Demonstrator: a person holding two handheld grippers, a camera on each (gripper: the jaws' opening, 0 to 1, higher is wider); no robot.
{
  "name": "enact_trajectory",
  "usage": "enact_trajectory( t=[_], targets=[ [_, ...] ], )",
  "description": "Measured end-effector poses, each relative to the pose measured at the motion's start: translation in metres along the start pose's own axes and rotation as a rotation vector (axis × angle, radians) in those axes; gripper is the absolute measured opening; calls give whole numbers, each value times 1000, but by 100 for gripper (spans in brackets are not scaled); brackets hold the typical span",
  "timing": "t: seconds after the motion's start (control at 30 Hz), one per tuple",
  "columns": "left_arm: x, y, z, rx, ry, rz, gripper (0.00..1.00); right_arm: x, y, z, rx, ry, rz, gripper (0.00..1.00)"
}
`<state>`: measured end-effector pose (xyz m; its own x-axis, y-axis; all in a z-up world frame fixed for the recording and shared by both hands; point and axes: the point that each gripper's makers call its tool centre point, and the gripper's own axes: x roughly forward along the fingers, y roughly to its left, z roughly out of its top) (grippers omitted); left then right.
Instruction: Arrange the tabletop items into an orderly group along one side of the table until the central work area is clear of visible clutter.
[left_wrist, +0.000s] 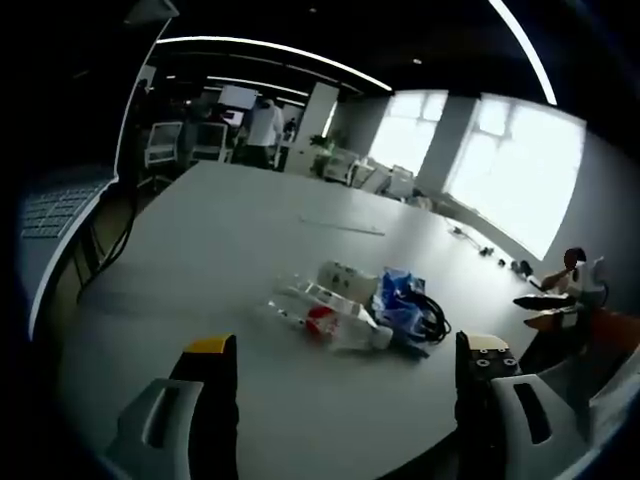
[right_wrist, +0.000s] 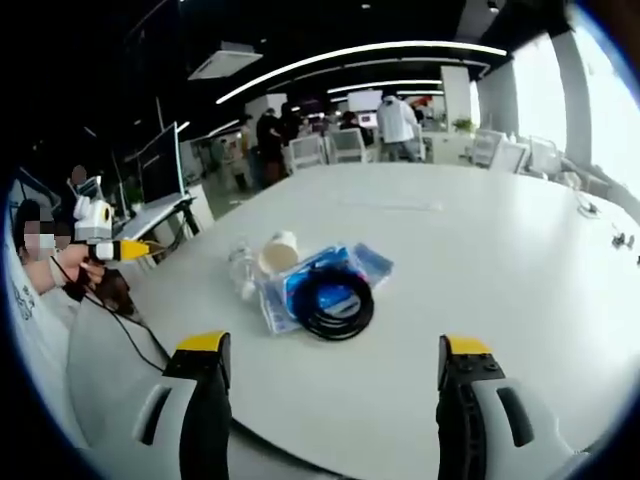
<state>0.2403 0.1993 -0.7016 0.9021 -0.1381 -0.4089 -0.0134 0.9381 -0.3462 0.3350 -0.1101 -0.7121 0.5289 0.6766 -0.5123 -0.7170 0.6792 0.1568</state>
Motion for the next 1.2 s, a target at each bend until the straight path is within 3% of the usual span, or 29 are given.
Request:
enact_trajectory(
  t=[0.23,0.33,0.57,0.87,1.2],
  targets=[
    [0,1,6,16,-15,5,86,-2,-7,2,3,-6,-11,83],
    [-2,0,16,45,-63,1,85,-2,-10,6,3,-20,-17,83],
    [0,-2,18,55,-61,1,84,-1,-11,10,-10,-29,-16,83],
    [-1,-5,24,84,-109,-9,83,5,-10,23,-44,-39,6,83],
    [-2,-6,26,76,-119,-17,81,21,-5,53,-174,-59,41,80]
  ],
)
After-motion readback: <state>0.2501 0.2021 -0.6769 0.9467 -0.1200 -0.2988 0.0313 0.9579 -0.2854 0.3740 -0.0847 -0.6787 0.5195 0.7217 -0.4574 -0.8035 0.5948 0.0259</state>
